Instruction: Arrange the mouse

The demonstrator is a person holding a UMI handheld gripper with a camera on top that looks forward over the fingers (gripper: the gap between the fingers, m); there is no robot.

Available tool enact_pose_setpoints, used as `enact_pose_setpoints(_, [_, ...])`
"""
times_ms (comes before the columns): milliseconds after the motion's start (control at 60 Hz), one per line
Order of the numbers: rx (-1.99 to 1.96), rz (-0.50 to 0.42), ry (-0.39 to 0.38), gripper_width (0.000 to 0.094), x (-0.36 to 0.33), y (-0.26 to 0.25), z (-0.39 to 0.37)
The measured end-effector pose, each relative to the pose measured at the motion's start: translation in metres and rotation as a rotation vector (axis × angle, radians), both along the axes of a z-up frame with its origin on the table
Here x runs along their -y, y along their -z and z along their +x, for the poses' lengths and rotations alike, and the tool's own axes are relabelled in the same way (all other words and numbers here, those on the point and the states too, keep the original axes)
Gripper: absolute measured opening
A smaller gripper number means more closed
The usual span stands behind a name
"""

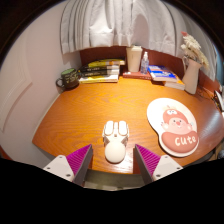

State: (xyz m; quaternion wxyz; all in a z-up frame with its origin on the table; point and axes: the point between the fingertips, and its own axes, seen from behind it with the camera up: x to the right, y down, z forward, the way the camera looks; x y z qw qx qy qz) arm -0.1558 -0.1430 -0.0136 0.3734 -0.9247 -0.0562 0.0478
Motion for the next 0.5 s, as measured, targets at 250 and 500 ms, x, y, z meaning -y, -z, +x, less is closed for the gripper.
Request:
enact_pose_setpoints(250, [0.047, -0.012, 0.049, 0.0531, -0.049, 0.008, 0.002])
enact_pose_setpoints(500, [0.049, -0.042, 0.067, 0.0384, -0.050, 0.009, 0.005])
